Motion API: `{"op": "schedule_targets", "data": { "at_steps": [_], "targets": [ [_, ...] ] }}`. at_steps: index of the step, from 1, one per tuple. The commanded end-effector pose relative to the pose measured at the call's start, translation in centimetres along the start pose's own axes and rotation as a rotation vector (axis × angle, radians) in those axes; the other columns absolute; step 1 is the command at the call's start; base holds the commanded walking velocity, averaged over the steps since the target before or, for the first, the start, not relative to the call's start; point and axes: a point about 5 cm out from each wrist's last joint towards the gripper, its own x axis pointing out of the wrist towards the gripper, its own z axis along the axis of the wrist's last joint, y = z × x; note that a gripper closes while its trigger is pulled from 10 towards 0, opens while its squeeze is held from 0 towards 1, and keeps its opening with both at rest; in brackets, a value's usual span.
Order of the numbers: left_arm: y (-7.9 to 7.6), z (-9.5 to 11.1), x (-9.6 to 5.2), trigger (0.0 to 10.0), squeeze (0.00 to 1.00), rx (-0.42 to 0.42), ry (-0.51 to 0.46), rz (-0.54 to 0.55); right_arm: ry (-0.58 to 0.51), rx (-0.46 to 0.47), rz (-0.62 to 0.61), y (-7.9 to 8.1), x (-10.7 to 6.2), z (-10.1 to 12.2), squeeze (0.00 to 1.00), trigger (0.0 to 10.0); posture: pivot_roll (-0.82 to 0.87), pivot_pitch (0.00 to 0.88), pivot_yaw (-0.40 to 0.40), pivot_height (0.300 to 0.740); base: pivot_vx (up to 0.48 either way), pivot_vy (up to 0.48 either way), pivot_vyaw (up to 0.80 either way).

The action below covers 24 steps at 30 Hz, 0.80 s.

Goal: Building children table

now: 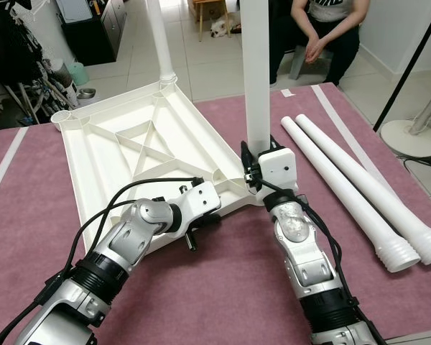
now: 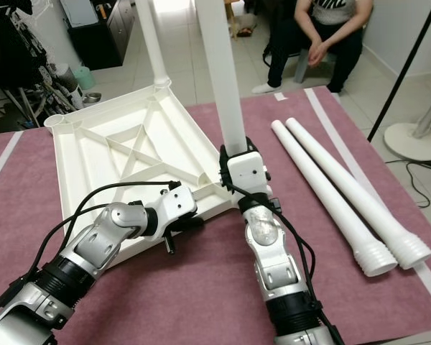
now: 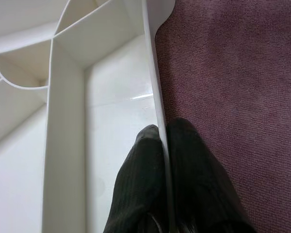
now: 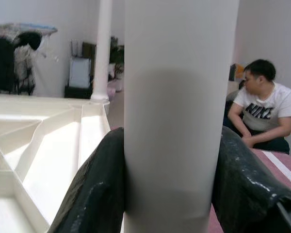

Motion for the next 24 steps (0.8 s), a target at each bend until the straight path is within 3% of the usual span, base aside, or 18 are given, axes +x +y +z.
{"op": "schedule_targets", "data": {
  "at_steps": [1, 4, 10, 17, 19, 24],
  "targets": [
    [1.0, -0.2, -0.3, 10.0, 0.00, 0.044, 0.031, 0.072, 0.253, -0.012, -0.094, -1.9, -2.3, -4.9, 0.00, 10.0, -0.10, 0.000, 0.160, 0.740, 0.000, 0.000, 0.00],
    [1.1, -0.2, -0.3, 10.0, 0.00, 0.045, 0.031, 0.070, 0.275, 0.104, -0.153, -2.5, -2.5, -5.3, 0.00, 10.0, -0.10, 0.000, 0.169, 0.740, 0.000, 0.000, 0.00],
    [1.1, -0.2, -0.3, 10.0, 0.00, 0.047, 0.034, 0.066, 0.305, 0.133, -0.212, -2.9, -1.8, -5.3, 0.00, 10.0, -0.10, 0.000, 0.172, 0.740, 0.000, 0.000, 0.00],
    [1.1, -0.2, -0.2, 10.0, 0.00, 0.047, 0.034, 0.064, 0.318, 0.064, -0.256, -3.0, -1.6, -5.3, 0.00, 10.0, -0.10, 0.000, 0.172, 0.740, 0.000, 0.000, 0.00],
    [1.1, -0.2, -0.1, 10.0, 0.00, 0.048, 0.032, 0.064, 0.350, 0.016, -0.325, -3.0, -2.0, -5.7, 0.00, 10.0, -0.10, 0.000, 0.171, 0.740, 0.000, 0.000, 0.00],
    [1.1, -0.1, -0.1, 10.0, 0.00, 0.049, 0.031, 0.065, 0.364, -0.048, -0.352, -2.8, -2.4, -5.9, 0.00, 10.0, -0.10, 0.000, 0.171, 0.740, 0.000, 0.000, 0.00]
  ]
}}
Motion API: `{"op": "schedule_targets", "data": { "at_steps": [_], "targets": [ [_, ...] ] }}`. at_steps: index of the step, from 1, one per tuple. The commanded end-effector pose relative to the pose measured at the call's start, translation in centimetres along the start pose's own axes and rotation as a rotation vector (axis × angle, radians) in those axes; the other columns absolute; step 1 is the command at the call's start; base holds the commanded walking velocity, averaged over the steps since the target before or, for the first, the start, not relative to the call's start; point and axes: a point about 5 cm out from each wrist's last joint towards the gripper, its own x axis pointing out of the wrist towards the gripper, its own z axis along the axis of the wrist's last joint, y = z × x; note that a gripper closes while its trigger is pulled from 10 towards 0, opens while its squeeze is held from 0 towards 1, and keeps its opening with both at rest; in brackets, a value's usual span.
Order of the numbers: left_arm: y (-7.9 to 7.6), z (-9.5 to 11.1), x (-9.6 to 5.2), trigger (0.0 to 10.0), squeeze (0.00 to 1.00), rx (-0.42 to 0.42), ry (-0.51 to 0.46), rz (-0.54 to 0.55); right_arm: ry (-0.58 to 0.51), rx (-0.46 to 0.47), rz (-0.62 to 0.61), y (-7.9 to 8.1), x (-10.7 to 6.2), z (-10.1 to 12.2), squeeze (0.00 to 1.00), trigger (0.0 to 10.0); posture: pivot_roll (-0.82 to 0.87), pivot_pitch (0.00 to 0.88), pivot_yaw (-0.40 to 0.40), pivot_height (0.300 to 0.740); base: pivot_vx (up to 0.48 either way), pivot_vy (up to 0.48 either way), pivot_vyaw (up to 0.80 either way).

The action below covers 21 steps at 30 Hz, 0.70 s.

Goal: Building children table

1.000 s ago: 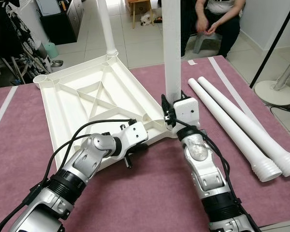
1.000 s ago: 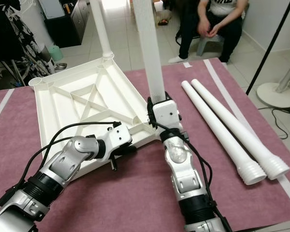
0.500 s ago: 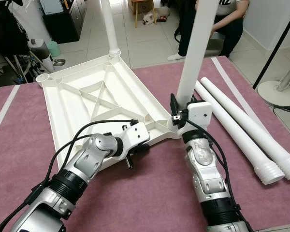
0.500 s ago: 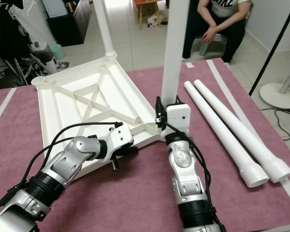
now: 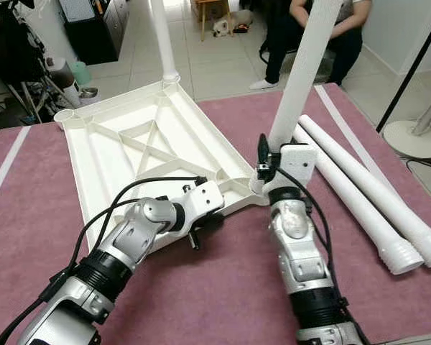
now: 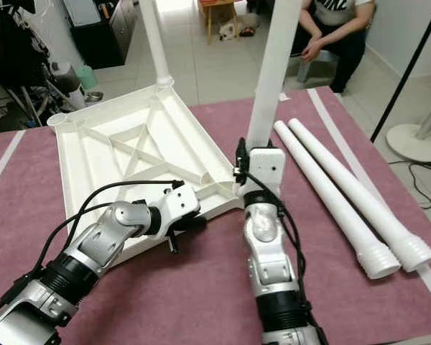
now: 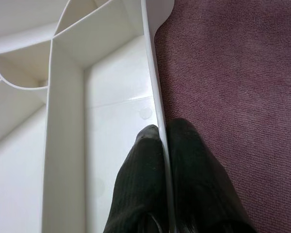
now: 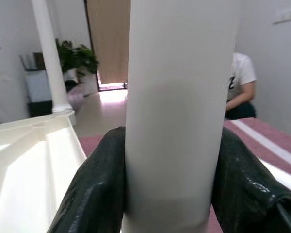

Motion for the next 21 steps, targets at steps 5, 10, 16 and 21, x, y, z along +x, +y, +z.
{"op": "schedule_targets", "data": {
  "at_steps": [5, 10, 16, 21],
  "targets": [
    [1.0, -0.4, -0.5, 10.0, 0.00, 0.049, 0.038, 0.071, 0.281, -0.190, -0.168, -3.7, -2.3, -5.6, 0.00, 10.0, -0.10, 0.000, 0.171, 0.740, 0.000, 0.000, 0.00],
    [1.0, -0.3, -0.4, 10.0, 0.00, 0.050, 0.035, 0.069, 0.270, -0.201, -0.221, -3.9, -2.6, -5.6, 0.00, 10.0, -0.11, 0.000, 0.170, 0.740, 0.000, 0.000, 0.00],
    [1.3, -0.1, -0.2, 10.0, 0.00, 0.055, 0.030, 0.070, 0.255, -0.218, -0.307, -4.0, -3.2, -5.5, 0.00, 10.0, -0.10, 0.000, 0.172, 0.740, 0.000, 0.000, 0.00],
    [1.3, 0.0, -0.2, 10.0, 0.00, 0.059, 0.029, 0.069, 0.251, -0.214, -0.287, -3.5, -3.1, -5.5, 0.00, 10.0, -0.11, 0.000, 0.174, 0.740, 0.000, 0.000, 0.00]
  ]
}}
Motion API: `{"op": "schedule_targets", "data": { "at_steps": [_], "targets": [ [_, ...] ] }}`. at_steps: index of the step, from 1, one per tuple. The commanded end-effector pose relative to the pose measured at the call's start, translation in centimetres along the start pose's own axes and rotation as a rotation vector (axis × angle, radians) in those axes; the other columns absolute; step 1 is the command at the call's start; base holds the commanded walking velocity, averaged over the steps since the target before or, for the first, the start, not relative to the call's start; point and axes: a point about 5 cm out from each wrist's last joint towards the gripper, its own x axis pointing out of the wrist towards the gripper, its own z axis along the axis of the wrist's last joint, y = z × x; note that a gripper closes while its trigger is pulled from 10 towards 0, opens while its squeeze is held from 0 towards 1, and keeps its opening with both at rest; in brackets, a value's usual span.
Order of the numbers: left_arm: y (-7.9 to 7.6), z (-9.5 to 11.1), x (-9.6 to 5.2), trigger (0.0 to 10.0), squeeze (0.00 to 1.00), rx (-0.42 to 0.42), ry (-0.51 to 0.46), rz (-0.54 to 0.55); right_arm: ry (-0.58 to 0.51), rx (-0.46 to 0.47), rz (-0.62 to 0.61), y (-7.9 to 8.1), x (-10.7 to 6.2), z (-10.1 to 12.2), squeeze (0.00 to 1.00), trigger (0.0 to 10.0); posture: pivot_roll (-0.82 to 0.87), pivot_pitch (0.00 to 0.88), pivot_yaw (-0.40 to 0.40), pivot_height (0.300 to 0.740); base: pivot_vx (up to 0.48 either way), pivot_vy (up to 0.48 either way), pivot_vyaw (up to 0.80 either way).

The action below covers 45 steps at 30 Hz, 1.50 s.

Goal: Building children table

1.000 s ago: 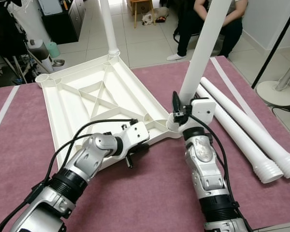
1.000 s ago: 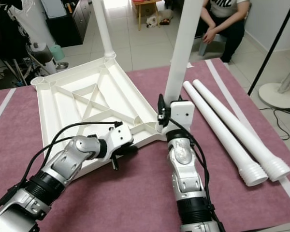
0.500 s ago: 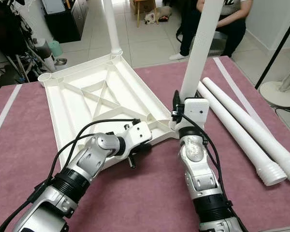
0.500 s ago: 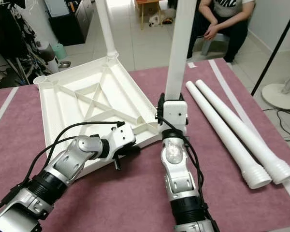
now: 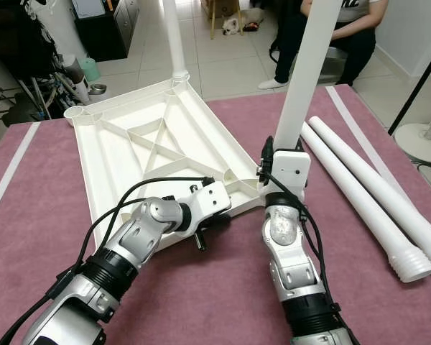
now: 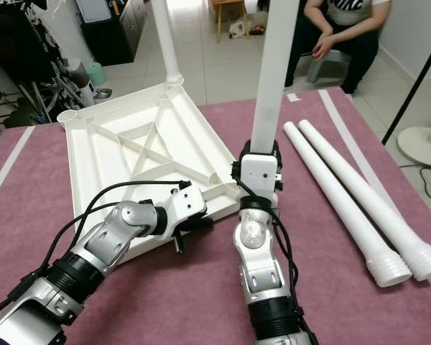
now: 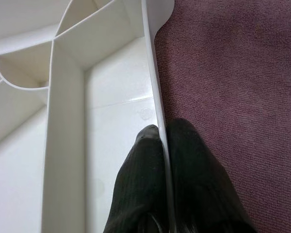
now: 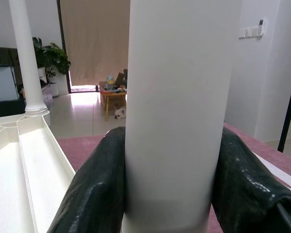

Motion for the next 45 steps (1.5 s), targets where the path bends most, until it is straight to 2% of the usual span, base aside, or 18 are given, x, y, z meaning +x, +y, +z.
{"op": "schedule_targets", "data": {
  "at_steps": [1, 2, 3, 4, 5, 8, 9, 10, 11, 20, 21, 28, 31, 37, 42, 43, 44, 45],
  "targets": [
    [1.5, -0.6, -0.9, 10.0, 0.00, 0.038, 0.052, 0.089, 0.264, -0.155, -0.115, -3.4, -1.8, -5.7, 0.00, 10.0, -0.11, 0.000, 0.172, 0.740, 0.000, 0.000, 0.00],
    [1.5, -0.6, -0.9, 10.0, 0.00, 0.038, 0.052, 0.089, 0.264, -0.155, -0.115, -3.4, -1.8, -5.7, 0.00, 10.0, -0.11, 0.000, 0.172, 0.740, 0.000, 0.000, 0.00],
    [1.5, -0.6, -0.9, 10.0, 0.00, 0.038, 0.052, 0.089, 0.263, -0.149, -0.096, -3.2, -1.7, -5.7, 0.49, 10.0, -0.11, 0.000, 0.172, 0.740, 0.000, 0.000, 0.00],
    [1.5, -0.6, -0.9, 10.0, 0.00, 0.038, 0.052, 0.089, 0.263, -0.149, -0.096, -3.2, -1.7, -5.7, 0.49, 10.0, -0.11, 0.000, 0.172, 0.740, 0.000, 0.000, 0.00],
    [1.5, -0.6, -0.9, 10.0, 0.00, 0.038, 0.052, 0.090, 0.263, -0.139, -0.068, -3.0, -1.6, -5.7, 1.00, 10.0, -0.10, 0.000, 0.170, 0.740, 0.000, 0.000, 0.00],
    [1.5, -0.7, -0.9, 10.0, 0.00, 0.036, 0.052, 0.090, 0.260, -0.115, -0.021, -2.5, -1.3, -5.6, 1.00, 10.0, -0.10, 0.000, 0.167, 0.740, 0.000, 0.000, 0.00],
    [1.4, -0.7, -0.9, 10.0, 0.00, 0.035, 0.051, 0.091, 0.250, -0.104, 0.001, -2.3, -1.2, -5.4, 0.54, 10.0, -0.10, 0.000, 0.167, 0.740, 0.000, 0.000, 0.00],
    [1.4, -0.7, -0.9, 10.0, 0.00, 0.035, 0.051, 0.091, 0.250, -0.104, 0.001, -2.3, -1.2, -5.4, 0.54, 10.0, -0.10, 0.000, 0.167, 0.740, 0.000, 0.000, 0.00],
    [1.4, -0.7, -0.9, 10.0, 0.00, 0.034, 0.051, 0.091, 0.245, -0.088, 0.027, -2.0, -1.1, -5.3, 0.00, 10.0, -0.10, 0.000, 0.167, 0.740, 0.000, 0.000, 0.00],
    [1.4, -0.8, -0.9, 10.0, 0.00, 0.031, 0.050, 0.094, 0.212, -0.068, 0.117, -1.6, -0.4, -4.7, 0.00, 10.0, -0.10, 0.000, 0.165, 0.740, 0.000, 0.000, 0.00],
    [1.4, -0.8, -0.9, 10.0, 0.00, 0.031, 0.051, 0.094, 0.201, -0.070, 0.126, -1.7, 0.0, -4.5, 0.00, 0.0, -0.11, 0.000, 0.166, 0.740, 0.000, 0.000, 0.00],
    [1.4, -0.8, -0.8, 10.0, 0.00, 0.031, 0.051, 0.094, 0.178, -0.078, 0.188, -2.1, 0.9, -4.3, 0.00, 0.0, -0.10, 0.000, 0.167, 0.740, 0.000, 0.000, 0.00],
    [1.4, -0.8, -0.9, 10.0, 0.00, 0.030, 0.052, 0.096, 0.157, -0.090, 0.310, -2.6, 1.1, -4.2, 0.00, 0.0, -0.10, 0.000, 0.168, 0.740, 0.000, 0.000, 0.00],
    [1.4, -0.8, -0.9, 10.0, 0.00, 0.029, 0.054, 0.097, 0.153, -0.091, 0.370, -3.0, 1.0, -4.1, 0.00, 0.0, -0.10, 0.000, 0.169, 0.740, 0.000, 0.000, 0.00],
    [1.4, -0.9, -1.0, 10.0, 0.00, 0.028, 0.057, 0.099, 0.197, -0.061, 0.508, -3.4, 0.0, -4.5, 0.00, 0.0, -0.10, 0.000, 0.170, 0.740, 0.000, 0.000, 0.00],
    [1.4, -0.9, -1.0, 10.0, 0.00, 0.028, 0.057, 0.099, 0.211, -0.051, 0.553, -3.4, -0.3, -4.7, 0.00, 2.6, -0.10, 0.000, 0.172, 0.740, 0.000, 0.000, 0.00],
    [1.4, -0.9, -1.0, 10.0, 0.00, 0.028, 0.057, 0.099, 0.211, -0.051, 0.553, -3.4, -0.3, -4.7, 0.00, 2.6, -0.10, 0.000, 0.172, 0.740, 0.000, 0.000, 0.00],
    [1.4, -0.9, -1.0, 10.0, 0.00, 0.028, 0.058, 0.099, 0.233, -0.024, 0.623, -3.4, -0.9, -4.8, 0.00, 10.0, -0.10, 0.000, 0.174, 0.740, 0.000, 0.000, 0.00]
  ]
}}
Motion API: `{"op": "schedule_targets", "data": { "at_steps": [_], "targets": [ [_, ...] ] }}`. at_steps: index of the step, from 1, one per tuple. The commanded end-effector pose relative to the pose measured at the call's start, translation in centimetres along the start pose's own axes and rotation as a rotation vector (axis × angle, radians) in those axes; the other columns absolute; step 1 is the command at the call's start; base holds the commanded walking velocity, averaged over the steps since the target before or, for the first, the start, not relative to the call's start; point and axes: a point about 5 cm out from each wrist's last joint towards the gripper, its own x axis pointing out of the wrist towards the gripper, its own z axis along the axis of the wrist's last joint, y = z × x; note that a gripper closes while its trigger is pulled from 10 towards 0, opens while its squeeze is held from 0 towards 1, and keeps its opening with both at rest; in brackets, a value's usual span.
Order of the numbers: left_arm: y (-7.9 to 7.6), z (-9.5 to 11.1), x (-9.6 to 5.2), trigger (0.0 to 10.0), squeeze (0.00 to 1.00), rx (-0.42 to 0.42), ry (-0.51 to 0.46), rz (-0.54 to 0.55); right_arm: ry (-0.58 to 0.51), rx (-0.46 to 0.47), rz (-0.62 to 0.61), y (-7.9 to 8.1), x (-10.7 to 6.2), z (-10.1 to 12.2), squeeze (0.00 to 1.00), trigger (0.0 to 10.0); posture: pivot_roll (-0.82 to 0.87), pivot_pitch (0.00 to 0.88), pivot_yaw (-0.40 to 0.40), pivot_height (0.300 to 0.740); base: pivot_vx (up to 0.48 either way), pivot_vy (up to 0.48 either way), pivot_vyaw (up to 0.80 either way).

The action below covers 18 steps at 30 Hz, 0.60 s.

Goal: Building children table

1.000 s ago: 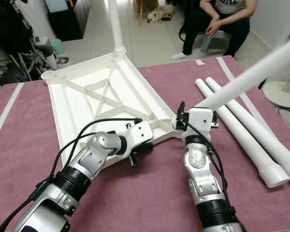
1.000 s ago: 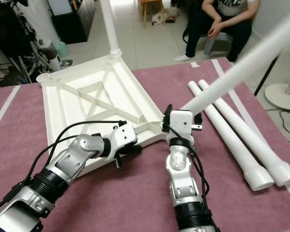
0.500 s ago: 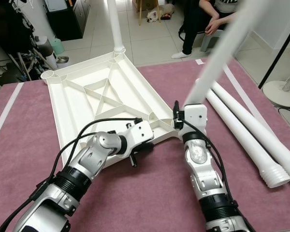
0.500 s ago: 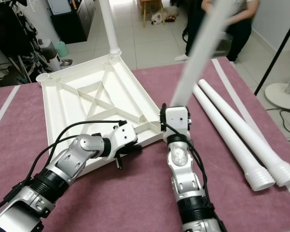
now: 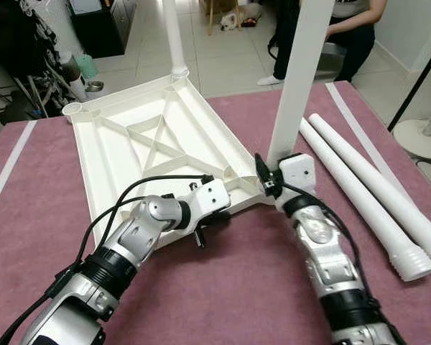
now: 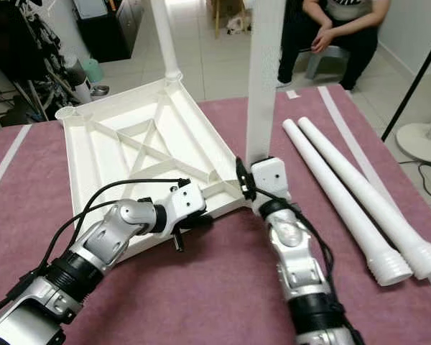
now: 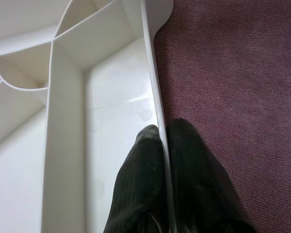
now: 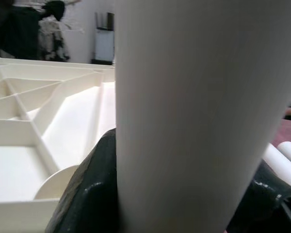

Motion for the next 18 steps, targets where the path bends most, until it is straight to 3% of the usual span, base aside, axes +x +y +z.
{"op": "schedule_targets", "data": {
  "at_steps": [1, 4, 10, 14, 18],
  "targets": [
    [1.2, -1.0, -0.8, 10.0, 0.00, 0.023, 0.066, 0.087, 0.161, 0.048, 0.046, 0.6, -1.4, -3.0, 0.00, 10.0, -0.10, 0.000, 0.174, 0.740, 0.000, 0.000, 0.00],
    [1.1, -1.0, -0.8, 10.0, 0.00, 0.024, 0.066, 0.084, 0.184, 0.083, 0.152, 0.7, -2.0, -3.4, 0.00, 10.0, -0.10, 0.000, 0.180, 0.740, 0.000, 0.000, 0.00],
    [1.2, -1.0, -0.8, 10.0, 0.00, 0.028, 0.068, 0.080, 0.222, 0.087, 0.077, -2.0, -0.8, -3.8, 0.00, 10.0, -0.10, 0.000, 0.186, 0.740, 0.000, 0.000, 0.00],
    [1.2, -1.0, -0.8, 10.0, 0.00, 0.028, 0.069, 0.080, 0.241, 0.096, 0.090, -2.2, -0.5, -3.9, 0.00, 10.0, -0.10, 0.000, 0.185, 0.740, 0.000, 0.000, 0.00],
    [1.2, -1.1, -0.9, 10.0, 0.00, 0.027, 0.073, 0.082, 0.301, 0.083, 0.191, -1.8, -0.1, -4.1, 0.00, 10.0, -0.09, 0.000, 0.186, 0.740, 0.000, 0.000, 0.00]
  ]
}}
